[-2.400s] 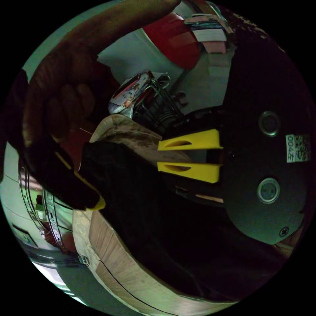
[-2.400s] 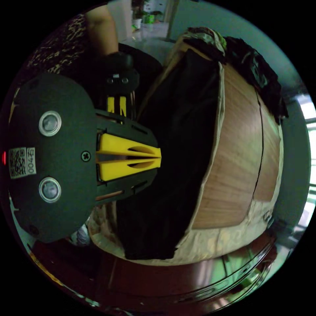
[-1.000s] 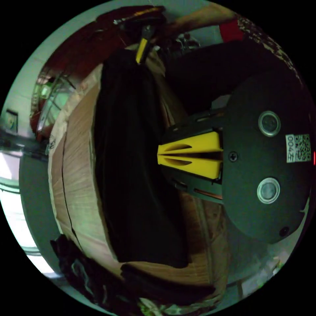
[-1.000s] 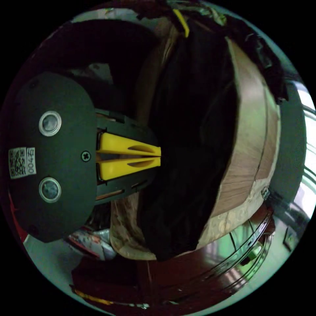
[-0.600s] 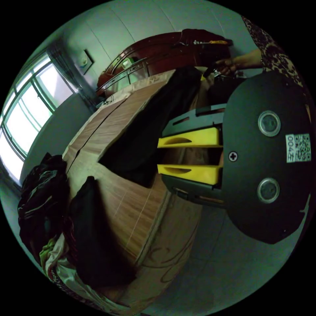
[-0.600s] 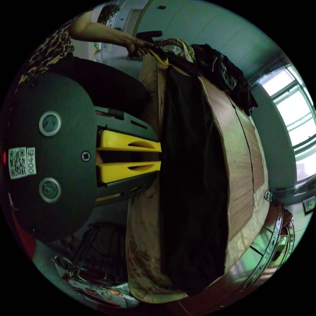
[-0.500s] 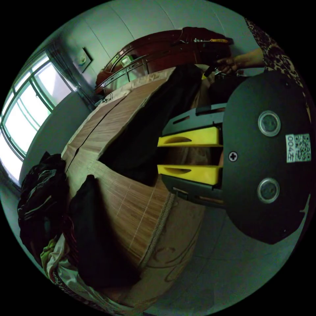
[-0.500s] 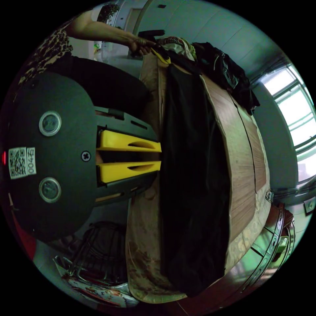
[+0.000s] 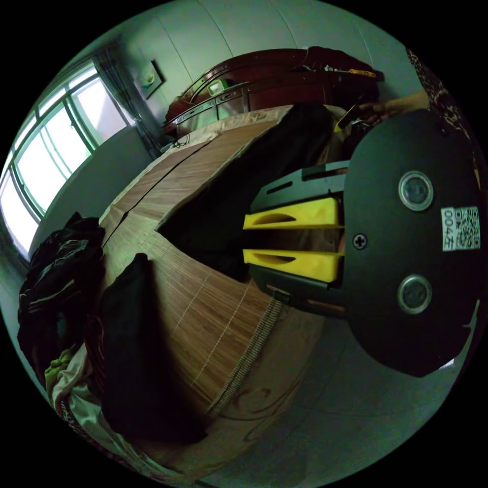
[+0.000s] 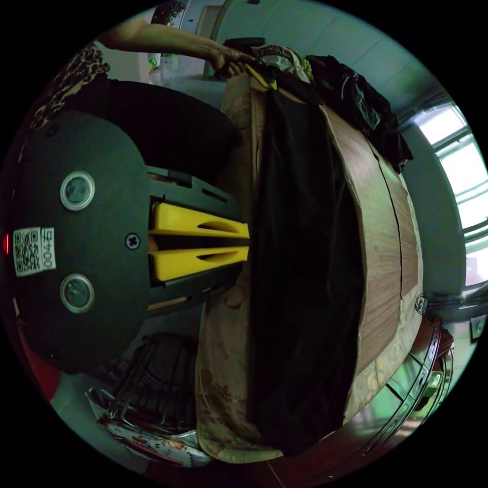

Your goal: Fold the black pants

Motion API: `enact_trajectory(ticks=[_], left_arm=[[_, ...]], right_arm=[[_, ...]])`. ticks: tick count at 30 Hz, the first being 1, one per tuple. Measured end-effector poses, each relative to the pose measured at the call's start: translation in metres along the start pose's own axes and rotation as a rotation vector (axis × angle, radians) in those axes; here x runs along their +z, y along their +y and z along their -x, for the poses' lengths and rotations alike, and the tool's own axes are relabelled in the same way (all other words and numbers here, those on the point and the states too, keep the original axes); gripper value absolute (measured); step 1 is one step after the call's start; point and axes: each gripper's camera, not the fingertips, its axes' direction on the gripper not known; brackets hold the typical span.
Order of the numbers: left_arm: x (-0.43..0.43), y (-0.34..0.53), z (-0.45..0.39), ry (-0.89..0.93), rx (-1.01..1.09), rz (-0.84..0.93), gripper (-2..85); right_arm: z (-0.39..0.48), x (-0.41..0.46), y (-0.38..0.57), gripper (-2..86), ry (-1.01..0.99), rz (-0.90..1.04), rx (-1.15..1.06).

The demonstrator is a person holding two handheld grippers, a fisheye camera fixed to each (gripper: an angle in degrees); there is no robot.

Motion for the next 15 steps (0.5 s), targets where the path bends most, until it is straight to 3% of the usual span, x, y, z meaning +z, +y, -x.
enact_trajectory(ticks=[6, 11, 15], left_arm=[[-0.015, -0.013, -0.019, -0.042, 0.096, -0.067, 1.5], [-0.027, -0.025, -0.038, -0.182, 0.24, -0.149, 1.3], [0.003, -0.037, -0.026, -0.239, 0.253, -0.008, 1.7]], right_arm=[[0.005, 0.005, -0.01, -0.3, 0.053, 0.035, -0.017], [0.007, 0.007, -0.02, -0.8, 0.056, 0.044, -0.037], [0.008, 0.009, -0.028, -0.8, 0.051, 0.062, -0.049]])
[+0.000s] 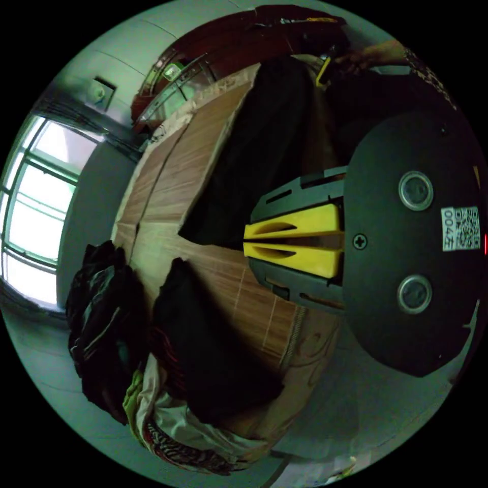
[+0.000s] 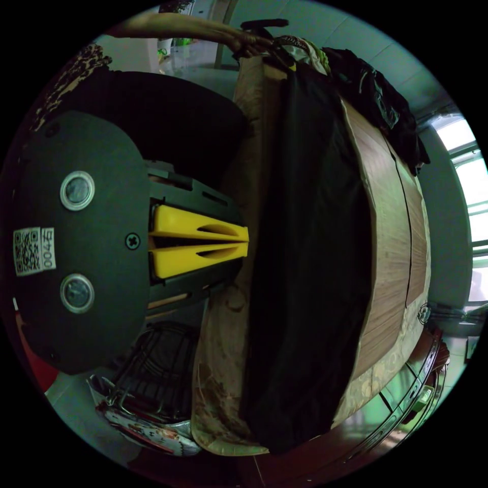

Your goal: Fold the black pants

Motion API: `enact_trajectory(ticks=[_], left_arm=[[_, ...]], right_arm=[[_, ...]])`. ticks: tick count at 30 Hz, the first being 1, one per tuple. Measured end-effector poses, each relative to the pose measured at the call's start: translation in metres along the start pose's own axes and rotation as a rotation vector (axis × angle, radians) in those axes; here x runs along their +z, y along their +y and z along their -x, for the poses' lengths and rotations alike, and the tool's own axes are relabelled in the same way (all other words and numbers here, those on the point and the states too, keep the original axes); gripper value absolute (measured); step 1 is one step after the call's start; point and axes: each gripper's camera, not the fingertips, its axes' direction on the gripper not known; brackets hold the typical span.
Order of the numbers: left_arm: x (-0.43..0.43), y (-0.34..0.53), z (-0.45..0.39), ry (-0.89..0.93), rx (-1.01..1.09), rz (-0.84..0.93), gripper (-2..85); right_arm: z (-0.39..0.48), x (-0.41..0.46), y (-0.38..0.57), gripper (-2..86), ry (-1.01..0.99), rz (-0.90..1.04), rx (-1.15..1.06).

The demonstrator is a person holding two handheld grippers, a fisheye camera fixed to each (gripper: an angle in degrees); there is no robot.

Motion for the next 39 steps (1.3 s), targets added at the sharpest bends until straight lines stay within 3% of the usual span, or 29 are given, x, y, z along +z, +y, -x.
enact_trajectory(ticks=[4, 9, 14, 19, 29, 32, 39], left_arm=[[0.006, 0.0, 0.01, -0.016, -0.055, 0.002, 2.5], [-0.023, -0.013, 0.011, -0.03, -0.137, -0.136, 2.8], [-0.01, -0.061, -0.062, 0.062, 0.106, -0.141, 2.0], [0.048, -0.117, -0.147, -0.084, 0.381, 0.016, 5.0], [0.116, -0.153, -0.196, -0.266, 0.485, 0.155, 3.7], [0.123, -0.157, -0.193, -0.287, 0.403, 0.15, 2.9], [0.07, -0.137, -0.19, -0.13, 0.304, -0.056, 3.1]], right_arm=[[-0.003, 0.001, -0.01, -0.8, -0.02, 0.016, 0.016], [-0.004, -0.001, -0.02, -0.8, -0.038, 0.016, 0.027], [0.001, -0.002, -0.035, -0.8, -0.036, 0.023, 0.015], [0.005, -0.007, -0.047, -0.8, -0.045, 0.014, 0.003], [0.01, -0.019, -0.084, -0.8, -0.12, -0.005, 0.047], [0.021, -0.03, -0.098, -0.8, -0.136, -0.031, 0.027], [0.047, -0.054, -0.145, -0.7, -0.149, -0.123, -0.062]])
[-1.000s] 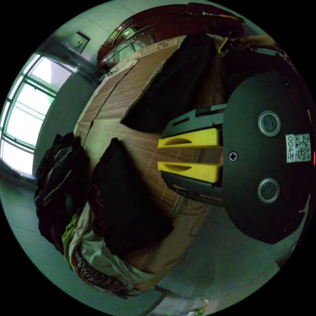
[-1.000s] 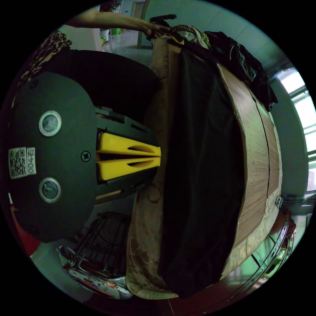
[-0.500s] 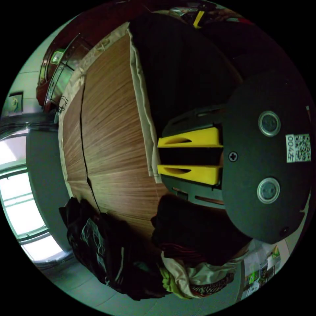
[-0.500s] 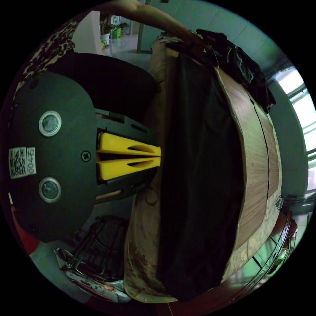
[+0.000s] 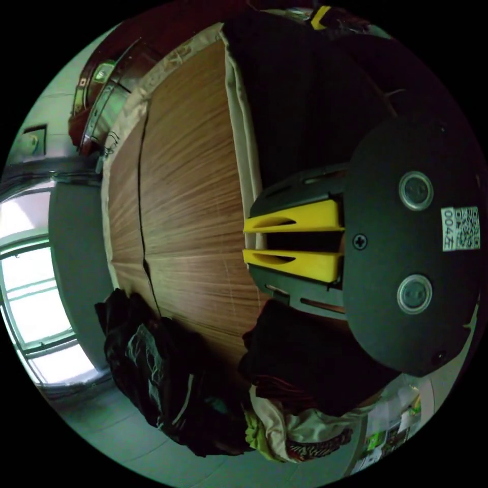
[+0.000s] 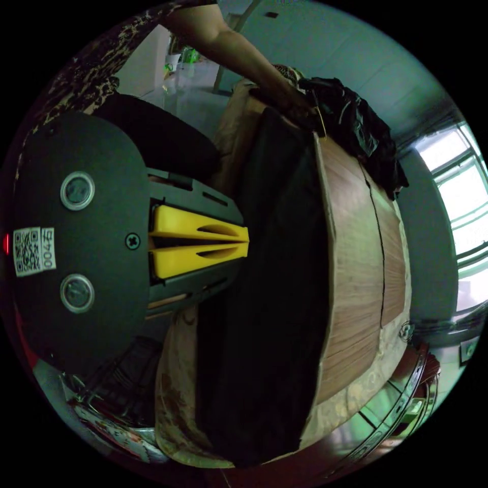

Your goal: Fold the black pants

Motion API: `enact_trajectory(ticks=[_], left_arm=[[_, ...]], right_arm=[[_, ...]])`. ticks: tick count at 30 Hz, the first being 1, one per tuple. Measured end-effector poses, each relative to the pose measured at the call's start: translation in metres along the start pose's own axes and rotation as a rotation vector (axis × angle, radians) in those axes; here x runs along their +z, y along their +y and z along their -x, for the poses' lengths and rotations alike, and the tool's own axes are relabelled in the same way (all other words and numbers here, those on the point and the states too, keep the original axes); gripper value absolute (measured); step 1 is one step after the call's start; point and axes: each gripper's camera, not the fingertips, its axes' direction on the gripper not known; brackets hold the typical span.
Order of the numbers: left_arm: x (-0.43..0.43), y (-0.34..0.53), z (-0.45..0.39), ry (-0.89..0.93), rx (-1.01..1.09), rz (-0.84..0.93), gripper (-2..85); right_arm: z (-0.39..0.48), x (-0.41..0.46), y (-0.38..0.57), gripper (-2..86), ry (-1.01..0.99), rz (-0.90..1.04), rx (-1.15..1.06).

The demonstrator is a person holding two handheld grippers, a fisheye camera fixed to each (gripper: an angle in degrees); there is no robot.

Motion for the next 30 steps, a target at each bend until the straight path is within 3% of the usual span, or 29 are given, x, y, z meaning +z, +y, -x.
enact_trajectory(ticks=[6, 10, 15, 20, 30], left_arm=[[-0.058, 0.086, -0.013, 0.338, -0.313, -0.196, 2.4], [-0.054, 0.127, -0.04, 0.192, -0.321, -0.137, 1.9], [-0.048, 0.137, -0.006, 0.137, -0.357, -0.051, 2.1], [-0.049, 0.148, 0.016, 0.129, -0.356, -0.047, 2.8], [-0.041, 0.16, 0.029, 0.129, -0.331, -0.05, 2.7]], right_arm=[[0.035, 0.009, -0.079, -0.5, -0.004, -0.065, -0.161], [0.069, 0.036, -0.148, 1.1, -0.037, -0.03, -0.275], [0.117, 0.07, -0.223, 3.9, -0.023, 0.094, -0.456], [0.172, 0.107, -0.277, 5.9, -0.02, 0.198, -0.659], [0.223, 0.15, -0.333, 6.0, -0.001, 0.364, -0.785]])
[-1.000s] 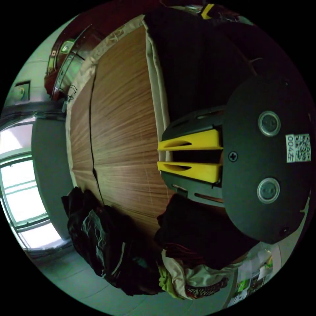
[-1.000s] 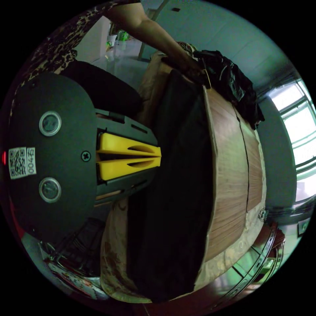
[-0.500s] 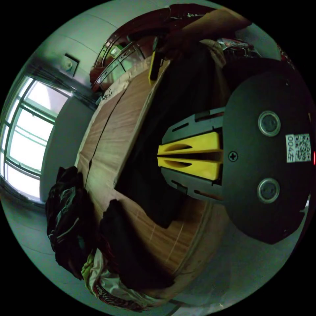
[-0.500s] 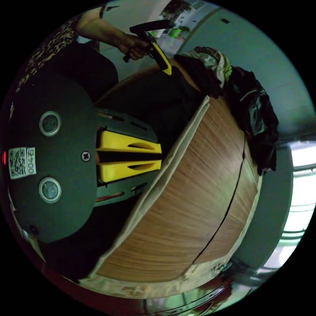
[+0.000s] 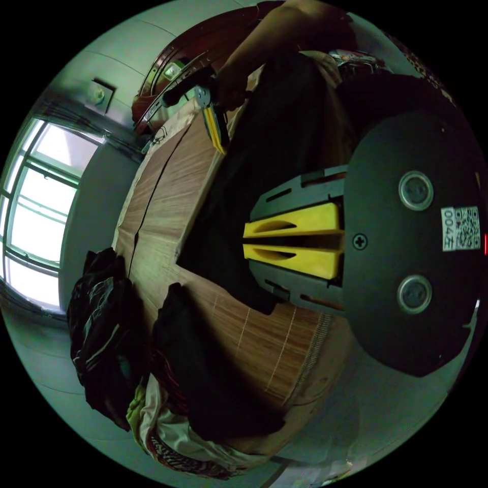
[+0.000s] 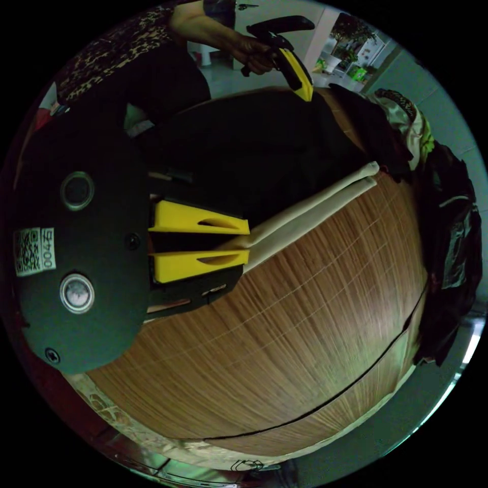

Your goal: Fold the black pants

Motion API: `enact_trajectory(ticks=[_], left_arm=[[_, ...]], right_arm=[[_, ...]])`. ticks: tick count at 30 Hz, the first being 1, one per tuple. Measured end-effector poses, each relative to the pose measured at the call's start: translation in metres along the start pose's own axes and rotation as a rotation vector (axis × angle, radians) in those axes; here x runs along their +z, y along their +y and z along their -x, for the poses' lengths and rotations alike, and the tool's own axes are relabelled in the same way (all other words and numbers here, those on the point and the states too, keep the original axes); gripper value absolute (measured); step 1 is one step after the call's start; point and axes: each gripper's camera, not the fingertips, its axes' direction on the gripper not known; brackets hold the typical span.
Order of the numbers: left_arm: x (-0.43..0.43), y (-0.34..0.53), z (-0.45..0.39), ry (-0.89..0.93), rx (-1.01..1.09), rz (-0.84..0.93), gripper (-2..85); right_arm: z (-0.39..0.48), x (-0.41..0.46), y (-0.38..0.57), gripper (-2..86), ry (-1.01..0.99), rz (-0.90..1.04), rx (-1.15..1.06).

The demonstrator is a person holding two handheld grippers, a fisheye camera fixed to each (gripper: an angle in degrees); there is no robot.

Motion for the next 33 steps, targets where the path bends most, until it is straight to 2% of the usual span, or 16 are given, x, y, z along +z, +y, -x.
enact_trajectory(ticks=[12, 20, 26, 33], left_arm=[[0.001, 0.012, 0.014, 0.007, 0.001, 0.012, 1.3], [0.0, 0.023, 0.021, -0.018, 0.012, 0.015, 0.7], [-0.015, 0.019, 0.022, -0.045, 0.056, -0.033, 1.3], [0.016, 0.02, 0.036, -0.106, 0.095, 0.095, 1.5]], right_arm=[[0.011, -0.013, -0.047, 5.8, 0.015, 0.007, -0.038], [0.035, -0.026, -0.06, -0.1, 0.091, -0.037, -0.092], [0.046, -0.047, -0.067, -0.8, 0.117, -0.066, -0.104], [0.043, -0.025, -0.069, -0.2, 0.091, 0.003, 0.025]])
